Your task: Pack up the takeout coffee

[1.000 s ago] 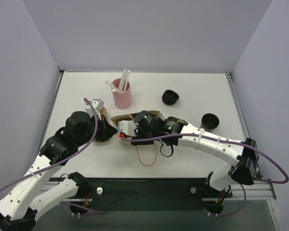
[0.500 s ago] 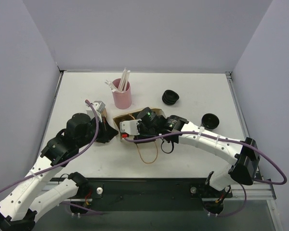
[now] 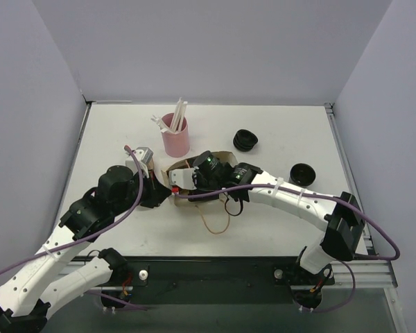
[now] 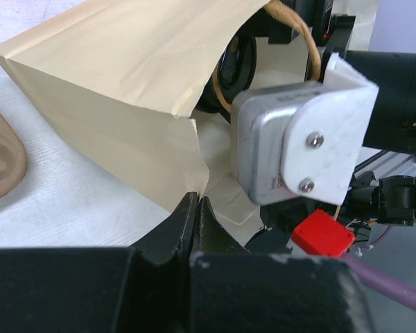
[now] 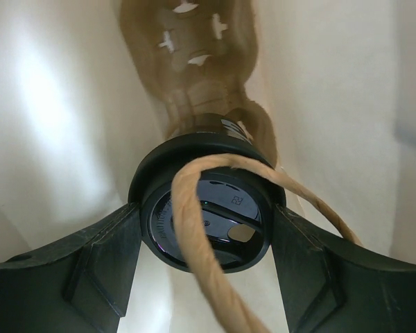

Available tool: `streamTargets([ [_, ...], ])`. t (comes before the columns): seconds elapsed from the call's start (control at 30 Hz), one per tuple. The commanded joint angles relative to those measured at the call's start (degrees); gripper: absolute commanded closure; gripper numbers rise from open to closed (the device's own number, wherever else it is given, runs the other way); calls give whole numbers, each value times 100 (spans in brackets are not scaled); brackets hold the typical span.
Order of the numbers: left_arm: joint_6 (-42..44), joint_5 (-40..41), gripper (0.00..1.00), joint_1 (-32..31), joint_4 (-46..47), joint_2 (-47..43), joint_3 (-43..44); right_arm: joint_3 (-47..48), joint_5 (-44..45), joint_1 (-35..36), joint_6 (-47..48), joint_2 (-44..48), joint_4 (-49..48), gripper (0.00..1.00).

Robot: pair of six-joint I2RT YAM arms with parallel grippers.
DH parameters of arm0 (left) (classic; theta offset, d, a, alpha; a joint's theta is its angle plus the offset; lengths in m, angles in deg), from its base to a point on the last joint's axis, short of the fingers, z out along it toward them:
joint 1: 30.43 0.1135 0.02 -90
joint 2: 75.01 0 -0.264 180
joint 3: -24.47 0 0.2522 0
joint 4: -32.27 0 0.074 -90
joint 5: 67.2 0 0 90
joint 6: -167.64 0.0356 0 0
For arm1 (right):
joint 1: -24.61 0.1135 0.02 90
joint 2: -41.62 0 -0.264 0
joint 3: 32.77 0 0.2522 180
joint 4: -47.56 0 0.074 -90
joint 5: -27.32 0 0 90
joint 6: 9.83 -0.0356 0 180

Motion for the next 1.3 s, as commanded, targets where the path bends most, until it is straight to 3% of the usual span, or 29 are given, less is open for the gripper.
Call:
streamTargets([
  [0.0, -21, 110, 100, -46, -71, -70, 3, 58, 12, -203, -20, 53, -411, 63],
  [0.87, -196, 110, 100, -55, 16, -106, -111, 5, -489, -309, 358, -220, -850, 64],
  [1.27, -249, 110, 100, -55, -10, -132, -138, -223, -68, -353, 262, -343, -1298, 67],
])
